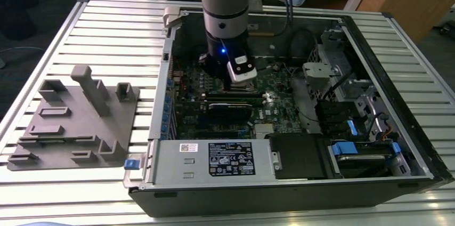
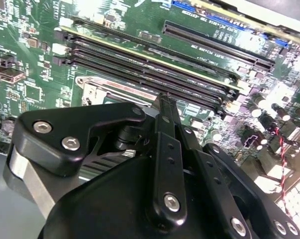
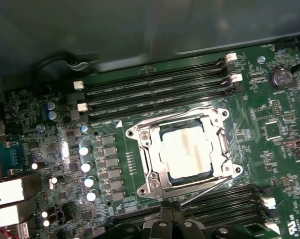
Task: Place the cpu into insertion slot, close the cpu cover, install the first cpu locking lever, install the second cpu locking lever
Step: 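Install the second cpu locking lever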
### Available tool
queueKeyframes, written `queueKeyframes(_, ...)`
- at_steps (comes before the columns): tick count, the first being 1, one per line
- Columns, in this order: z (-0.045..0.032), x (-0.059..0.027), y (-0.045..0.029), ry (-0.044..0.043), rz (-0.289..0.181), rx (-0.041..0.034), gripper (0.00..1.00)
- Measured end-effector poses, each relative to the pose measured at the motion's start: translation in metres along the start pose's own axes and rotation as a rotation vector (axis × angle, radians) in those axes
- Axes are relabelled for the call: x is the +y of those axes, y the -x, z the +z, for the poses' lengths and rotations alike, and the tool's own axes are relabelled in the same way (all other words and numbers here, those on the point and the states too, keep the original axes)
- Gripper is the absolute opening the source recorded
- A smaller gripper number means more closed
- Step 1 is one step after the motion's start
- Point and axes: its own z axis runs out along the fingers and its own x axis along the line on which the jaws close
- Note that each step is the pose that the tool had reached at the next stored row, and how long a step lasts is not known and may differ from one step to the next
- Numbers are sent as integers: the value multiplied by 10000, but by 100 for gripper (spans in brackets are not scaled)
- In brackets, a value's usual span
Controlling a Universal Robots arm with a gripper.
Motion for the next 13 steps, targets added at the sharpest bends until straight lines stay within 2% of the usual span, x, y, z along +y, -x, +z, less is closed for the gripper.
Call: queueKeyframes(13,80,-32,-56,12,0,3,11)
